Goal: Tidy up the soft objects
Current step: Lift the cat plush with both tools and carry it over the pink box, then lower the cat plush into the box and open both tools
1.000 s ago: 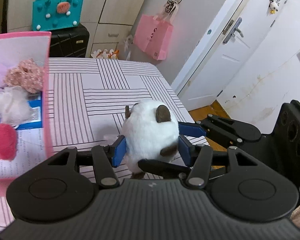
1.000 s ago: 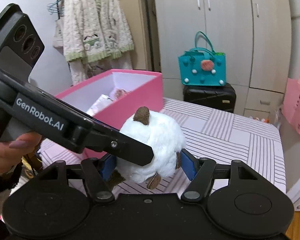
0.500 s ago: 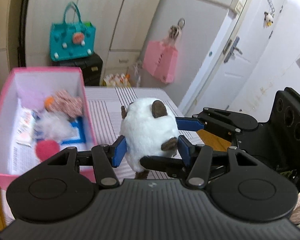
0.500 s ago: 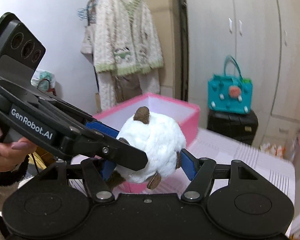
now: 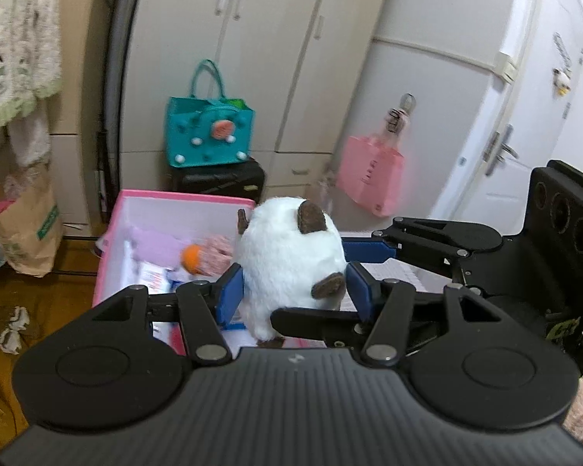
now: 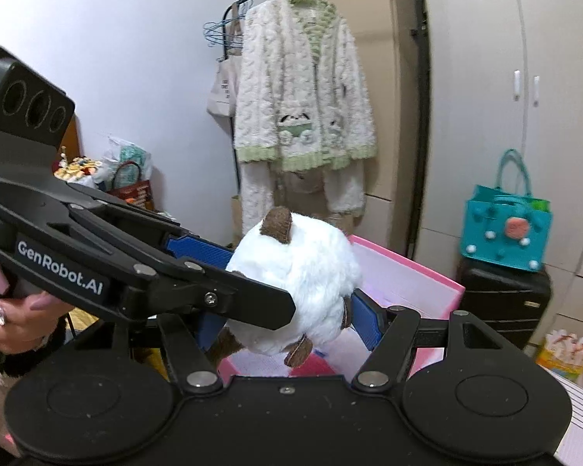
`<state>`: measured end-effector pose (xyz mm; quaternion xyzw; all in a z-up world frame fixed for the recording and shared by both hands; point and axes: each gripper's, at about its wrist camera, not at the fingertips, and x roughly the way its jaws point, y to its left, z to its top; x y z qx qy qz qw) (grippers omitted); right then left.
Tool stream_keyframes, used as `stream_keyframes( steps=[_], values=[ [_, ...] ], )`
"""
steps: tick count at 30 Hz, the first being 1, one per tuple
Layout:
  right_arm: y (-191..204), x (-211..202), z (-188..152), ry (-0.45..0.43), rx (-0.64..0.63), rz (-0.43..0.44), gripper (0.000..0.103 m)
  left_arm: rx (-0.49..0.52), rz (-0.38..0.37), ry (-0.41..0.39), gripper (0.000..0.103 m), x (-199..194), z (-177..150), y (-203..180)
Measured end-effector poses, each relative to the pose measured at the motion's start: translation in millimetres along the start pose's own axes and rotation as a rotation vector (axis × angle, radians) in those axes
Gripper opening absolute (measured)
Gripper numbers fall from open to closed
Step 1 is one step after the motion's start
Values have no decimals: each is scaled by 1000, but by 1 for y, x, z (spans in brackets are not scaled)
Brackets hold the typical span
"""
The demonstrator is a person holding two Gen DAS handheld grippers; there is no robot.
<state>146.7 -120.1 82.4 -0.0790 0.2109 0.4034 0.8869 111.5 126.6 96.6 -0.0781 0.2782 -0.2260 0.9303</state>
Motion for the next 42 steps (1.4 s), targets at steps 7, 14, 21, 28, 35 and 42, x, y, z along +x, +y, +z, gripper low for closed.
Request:
stream_keyframes(
  steps=[7, 14, 21, 28, 35, 42],
  values=[
    [-14, 64, 12, 80, 11, 95, 72, -38, 73, 36, 55, 33, 1, 46],
    [-25, 125, 10, 190, -52, 149, 72, -54, 84, 114, 55, 69, 5, 88],
    [-35, 158, 11, 276, -70, 175, 72, -20, 109, 140, 55, 87, -1, 103],
    [-29, 177, -1, 378, -97, 182, 71, 28, 169, 156, 54, 93, -7, 101],
    [-40, 172, 0, 381, -16, 174, 71, 30, 203, 121, 54, 80, -12, 97],
    [-47, 135, -4, 323, 36, 157, 71, 30, 222, 123, 56, 70, -13, 92]
  ],
)
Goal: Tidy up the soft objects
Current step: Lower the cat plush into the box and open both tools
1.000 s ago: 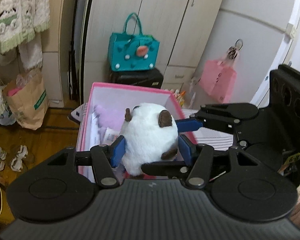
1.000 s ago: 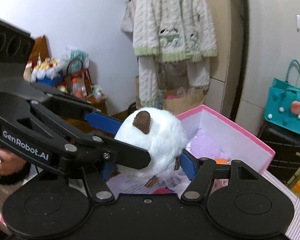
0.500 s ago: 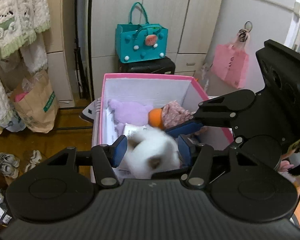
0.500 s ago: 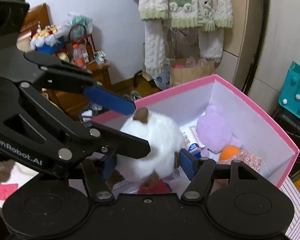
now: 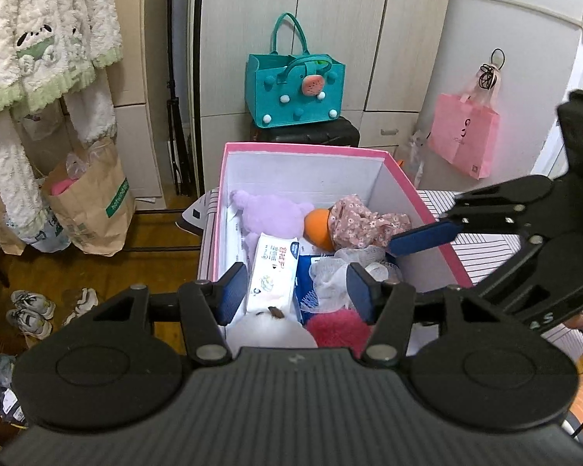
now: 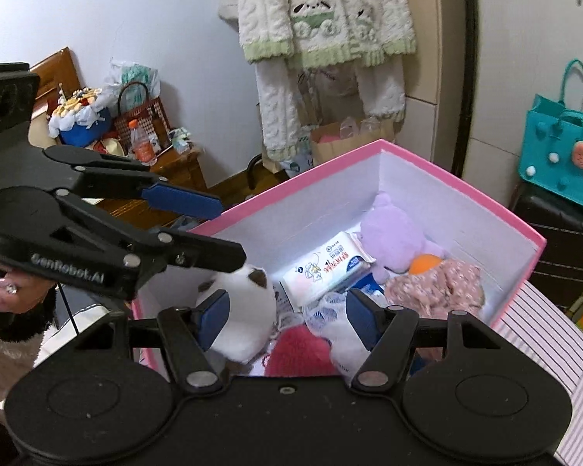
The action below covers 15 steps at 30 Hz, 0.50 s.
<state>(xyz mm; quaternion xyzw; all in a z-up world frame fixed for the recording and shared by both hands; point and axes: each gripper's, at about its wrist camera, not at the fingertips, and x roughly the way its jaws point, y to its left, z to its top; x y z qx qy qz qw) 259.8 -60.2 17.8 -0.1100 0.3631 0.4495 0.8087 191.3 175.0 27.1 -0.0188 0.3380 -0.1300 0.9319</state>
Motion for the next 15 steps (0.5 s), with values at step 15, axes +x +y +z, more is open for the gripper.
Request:
stream_keyframes(
  steps=[15],
  values=[
    [25, -71, -21, -65, 13, -61, 73, -8, -76, 8, 57, -51, 8, -33]
  ],
)
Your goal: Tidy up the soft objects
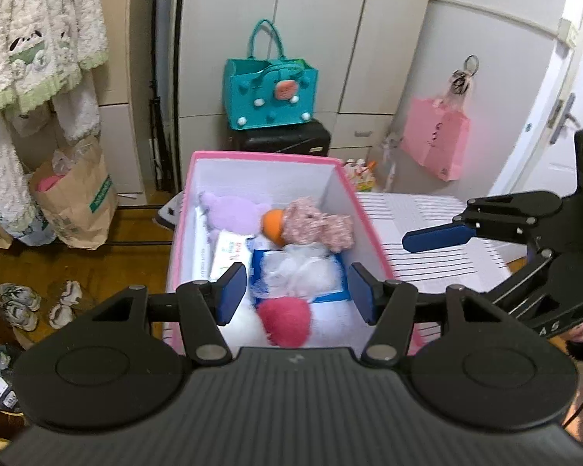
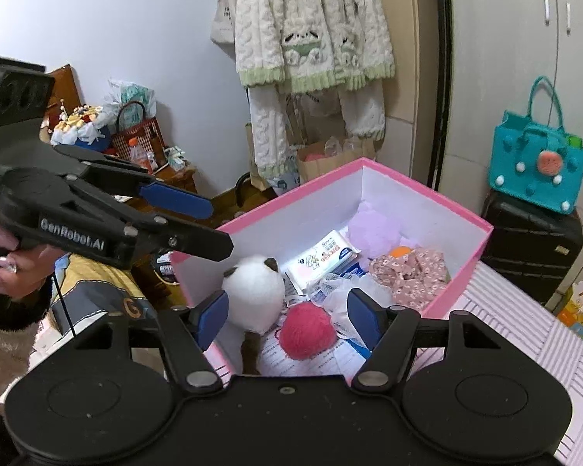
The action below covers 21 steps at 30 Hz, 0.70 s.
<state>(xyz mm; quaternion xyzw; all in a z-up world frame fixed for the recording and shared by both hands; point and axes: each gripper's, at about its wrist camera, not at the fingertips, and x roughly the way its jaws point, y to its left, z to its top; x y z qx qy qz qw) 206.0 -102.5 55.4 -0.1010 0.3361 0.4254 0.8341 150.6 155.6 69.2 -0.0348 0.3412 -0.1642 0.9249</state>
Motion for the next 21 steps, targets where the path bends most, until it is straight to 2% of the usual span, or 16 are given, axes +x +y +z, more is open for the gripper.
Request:
stream_keyframes(
  steps=[5, 9, 13, 16, 19, 21],
  values=[
    [7, -30, -9, -45, 2, -33, 76, 38, -4, -16, 59, -17, 1, -20],
    [11, -51, -18, -46, 9, -80, 78, 42, -35, 27, 61, -22, 0, -30],
    [13, -71, -27, -42, 29, -147, 93, 44, -41, 70, 65, -26, -1, -41],
    [12, -84, -34, -27, 74, -212, 98, 47, -31, 91, 73, -28, -2, -48],
    [13, -93, -43, -4, 132, -334, 98, 50, -14, 92, 88, -31, -3, -54],
    [16, -100, -48, 14, 134, -394, 98, 52, 8, 83, 102, -33, -4, -57]
  ],
)
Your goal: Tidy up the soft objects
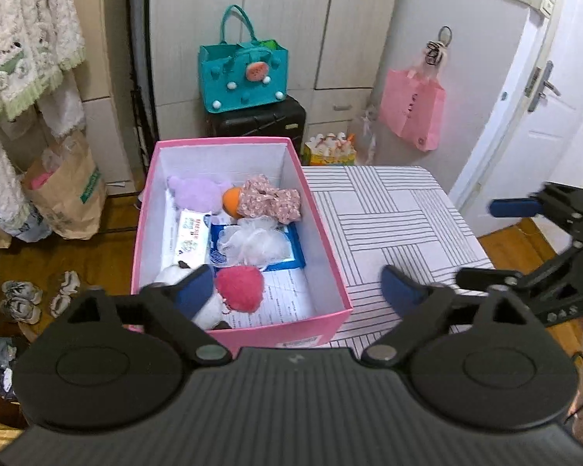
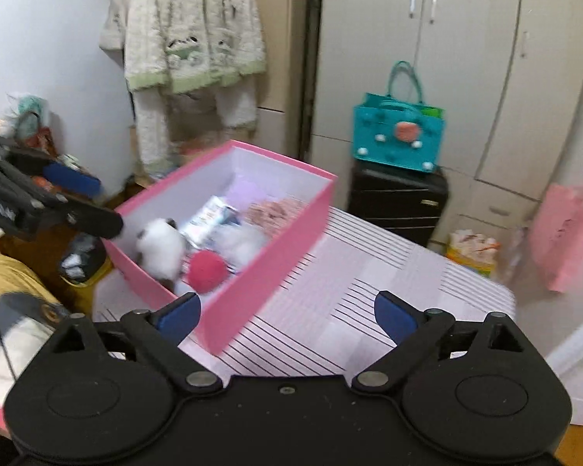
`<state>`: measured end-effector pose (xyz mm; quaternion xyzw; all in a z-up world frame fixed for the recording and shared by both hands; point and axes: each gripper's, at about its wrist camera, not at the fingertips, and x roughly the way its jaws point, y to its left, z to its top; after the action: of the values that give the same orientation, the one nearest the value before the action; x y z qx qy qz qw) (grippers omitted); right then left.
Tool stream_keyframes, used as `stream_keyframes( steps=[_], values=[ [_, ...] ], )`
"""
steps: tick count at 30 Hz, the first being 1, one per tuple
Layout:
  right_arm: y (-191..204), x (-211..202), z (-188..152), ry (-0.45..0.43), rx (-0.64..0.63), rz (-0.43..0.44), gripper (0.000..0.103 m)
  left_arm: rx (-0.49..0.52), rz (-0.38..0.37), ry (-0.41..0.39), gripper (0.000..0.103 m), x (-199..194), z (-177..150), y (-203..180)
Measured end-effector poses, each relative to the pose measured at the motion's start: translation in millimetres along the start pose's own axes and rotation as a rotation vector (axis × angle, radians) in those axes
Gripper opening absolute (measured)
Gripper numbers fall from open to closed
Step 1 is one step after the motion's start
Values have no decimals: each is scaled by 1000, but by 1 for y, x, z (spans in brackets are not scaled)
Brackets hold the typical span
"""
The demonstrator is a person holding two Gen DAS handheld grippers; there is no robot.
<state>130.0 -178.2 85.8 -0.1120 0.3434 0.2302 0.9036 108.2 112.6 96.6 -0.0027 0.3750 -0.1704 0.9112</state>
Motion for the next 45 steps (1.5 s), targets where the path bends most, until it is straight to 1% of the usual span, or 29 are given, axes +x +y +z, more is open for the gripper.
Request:
stream_keyframes(
  steps=[2, 5, 8, 11, 12, 14, 16, 18, 20, 23, 25, 30, 32, 35, 40, 45],
  values=[
    [-1, -7, -5, 7, -16, -34, 98, 17, 17, 9, 103, -2, -1, -5],
    [-3, -19, -9, 6, -41, -68, 98, 51, 43, 63, 103, -3, 2, -16],
    [-4, -31, -14, -28, -11, -108, 98, 74, 130, 106, 103, -1, 6, -29],
    [-8, -41, -19, -52, 34, -84, 98, 127, 215, 165, 103, 6, 5, -42],
    [-10, -43, -21, -52, 60, -76, 98, 144, 234, 161, 103, 7, 1, -45],
    [-14, -43, -26, -44, 103, -75, 98, 146, 257, 104, 103, 4, -9, -51],
    [-16, -42, -31, -42, 135, -94, 98, 134, 235, 85, 103, 0, -16, -56],
    [-16, -41, -36, -41, 164, -120, 98, 101, 204, 65, 103, -5, -22, -59],
    [-15, -42, -40, -44, 189, -129, 98, 78, 197, 41, 103, -8, -25, -63],
    [-12, -45, -45, -59, 208, -140, 98, 66, 223, 6, 103, -11, -29, -68],
    [-6, -49, -48, -71, 187, -152, 98, 60, 249, -7, 103, -10, -30, -71],
    [-3, -58, -57, -99, 209, -129, 98, 26, 250, -9, 103, -7, -35, -69],
    [-3, -59, -61, -108, 219, -146, 98, 16, 256, -12, 103, -5, -39, -69],
    [-2, -60, -67, -120, 229, -192, 98, 48, 259, -3, 103, 1, -43, -71],
    [-4, -61, -72, -123, 267, -195, 98, 51, 293, -19, 103, 5, -50, -76],
    [-1, -60, -74, -106, 255, -238, 98, 36, 279, -26, 103, 3, -55, -79]
  ],
)
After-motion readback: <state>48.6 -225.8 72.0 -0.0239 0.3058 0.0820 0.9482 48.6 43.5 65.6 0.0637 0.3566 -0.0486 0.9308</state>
